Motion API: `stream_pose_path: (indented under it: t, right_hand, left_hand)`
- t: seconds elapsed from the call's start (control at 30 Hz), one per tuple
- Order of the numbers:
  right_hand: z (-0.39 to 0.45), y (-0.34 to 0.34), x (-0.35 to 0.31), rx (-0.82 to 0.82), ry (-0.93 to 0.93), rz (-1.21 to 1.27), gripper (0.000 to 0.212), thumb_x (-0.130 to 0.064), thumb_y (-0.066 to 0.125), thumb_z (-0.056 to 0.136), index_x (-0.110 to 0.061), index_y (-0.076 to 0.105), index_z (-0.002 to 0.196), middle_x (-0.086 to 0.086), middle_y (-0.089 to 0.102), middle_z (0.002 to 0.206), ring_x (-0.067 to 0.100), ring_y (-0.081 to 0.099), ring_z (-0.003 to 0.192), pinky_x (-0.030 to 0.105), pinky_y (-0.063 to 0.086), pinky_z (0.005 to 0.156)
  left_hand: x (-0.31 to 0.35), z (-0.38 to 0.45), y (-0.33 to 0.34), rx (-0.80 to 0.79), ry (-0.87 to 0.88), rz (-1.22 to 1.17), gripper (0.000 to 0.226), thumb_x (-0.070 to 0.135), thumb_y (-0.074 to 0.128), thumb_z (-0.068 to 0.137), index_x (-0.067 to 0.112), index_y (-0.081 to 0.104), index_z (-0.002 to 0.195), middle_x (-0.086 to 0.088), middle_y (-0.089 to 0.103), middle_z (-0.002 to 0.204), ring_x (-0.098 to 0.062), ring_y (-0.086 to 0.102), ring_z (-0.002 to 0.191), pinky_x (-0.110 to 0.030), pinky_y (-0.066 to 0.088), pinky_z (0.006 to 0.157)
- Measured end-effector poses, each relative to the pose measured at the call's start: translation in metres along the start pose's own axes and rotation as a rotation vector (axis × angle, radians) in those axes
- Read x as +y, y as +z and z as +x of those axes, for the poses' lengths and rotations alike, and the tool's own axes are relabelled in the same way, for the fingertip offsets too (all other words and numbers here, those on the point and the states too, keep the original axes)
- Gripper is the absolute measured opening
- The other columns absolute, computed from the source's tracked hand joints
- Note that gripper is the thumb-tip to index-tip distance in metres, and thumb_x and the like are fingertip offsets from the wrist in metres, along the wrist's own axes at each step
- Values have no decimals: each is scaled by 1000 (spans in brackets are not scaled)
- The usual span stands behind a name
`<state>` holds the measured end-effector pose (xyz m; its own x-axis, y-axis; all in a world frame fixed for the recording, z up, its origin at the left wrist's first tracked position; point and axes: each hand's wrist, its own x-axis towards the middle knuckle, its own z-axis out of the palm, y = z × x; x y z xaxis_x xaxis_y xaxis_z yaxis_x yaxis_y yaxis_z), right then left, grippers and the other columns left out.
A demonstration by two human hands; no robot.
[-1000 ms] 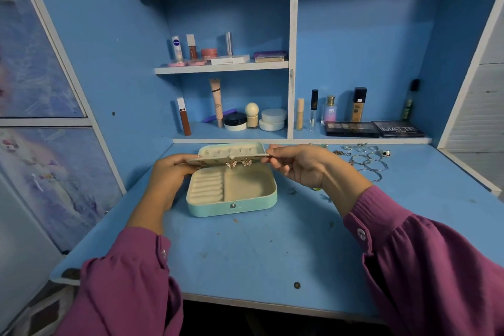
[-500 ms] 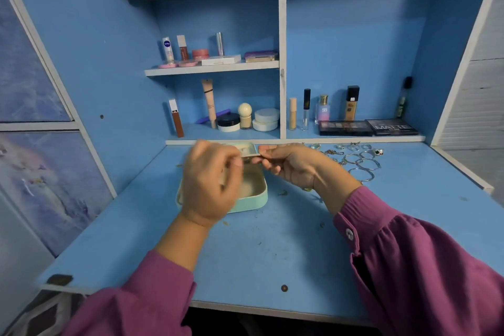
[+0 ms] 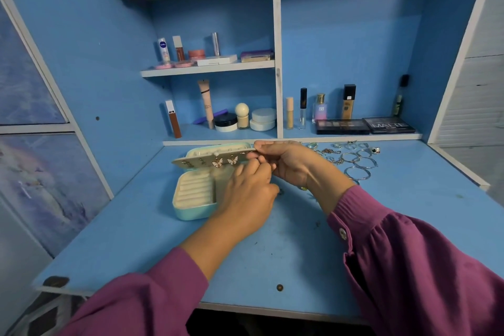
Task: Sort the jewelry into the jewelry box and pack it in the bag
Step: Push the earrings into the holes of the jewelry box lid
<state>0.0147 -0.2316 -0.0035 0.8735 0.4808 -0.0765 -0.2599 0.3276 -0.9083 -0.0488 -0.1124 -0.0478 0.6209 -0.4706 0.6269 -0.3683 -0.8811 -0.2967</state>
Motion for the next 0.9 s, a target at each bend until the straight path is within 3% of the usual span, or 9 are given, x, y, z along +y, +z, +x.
stream_pose_path:
  t: [0.1, 0.3, 0.43, 0.53, 0.67, 0.8, 0.9]
  right_hand:
    - [0, 0, 0, -3, -5, -8, 4, -5, 60, 88, -5, 63, 87, 11, 71, 74, 9, 57, 53, 14, 39, 45]
    - [0, -1, 1, -32, 6, 4, 4, -3, 58, 89, -4, 62, 87, 13, 71, 75, 9, 55, 52, 15, 39, 43]
    - [-1, -3, 1, -44, 19, -13, 5, -4, 58, 88, -4, 63, 85, 11, 71, 73, 8, 54, 52, 15, 38, 44]
    - [-3, -5, 1, -61, 39, -64, 7, -5, 59, 89, -4, 63, 83, 5, 68, 66, 7, 54, 51, 14, 38, 44]
    - [-3, -9, 2, -95, 113, -78, 9, -2, 57, 89, -4, 60, 81, 2, 62, 60, 6, 53, 50, 12, 38, 43]
    - [-3, -11, 3, -103, 155, -98, 7, 1, 58, 86, -2, 61, 91, 7, 64, 72, 6, 56, 52, 11, 40, 42]
    - [-3, -12, 3, -100, 183, -102, 8, 3, 57, 88, -2, 61, 93, 11, 69, 72, 7, 56, 52, 11, 41, 42]
  left_hand:
    - [2, -1, 0, 4, -17, -18, 10, 33, 82, 65, 29, 73, 67, 0, 56, 81, -22, 39, 87, -30, 41, 68]
    - [2, -4, -1, 18, -84, -127, 11, 25, 79, 65, 25, 69, 62, 1, 54, 81, -20, 35, 85, -33, 45, 66]
    - [2, -6, -3, 35, -82, -99, 14, 28, 59, 72, 22, 64, 61, 1, 55, 81, -19, 37, 84, -32, 44, 67]
    - [-2, -7, -11, 80, -91, -145, 20, 30, 48, 74, 21, 63, 65, 1, 58, 82, -18, 38, 84, -29, 33, 71]
    - [-10, -9, -26, 103, -140, -276, 17, 30, 51, 79, 18, 62, 76, 2, 56, 82, -19, 41, 82, -37, 44, 69]
    - [-22, 1, -45, 150, -293, -470, 12, 31, 53, 80, 22, 60, 76, 10, 53, 80, -14, 41, 84, -25, 35, 75]
    - [-38, 15, -49, 38, -508, -674, 14, 18, 63, 82, 27, 58, 71, 15, 52, 78, -11, 41, 85, -24, 34, 75]
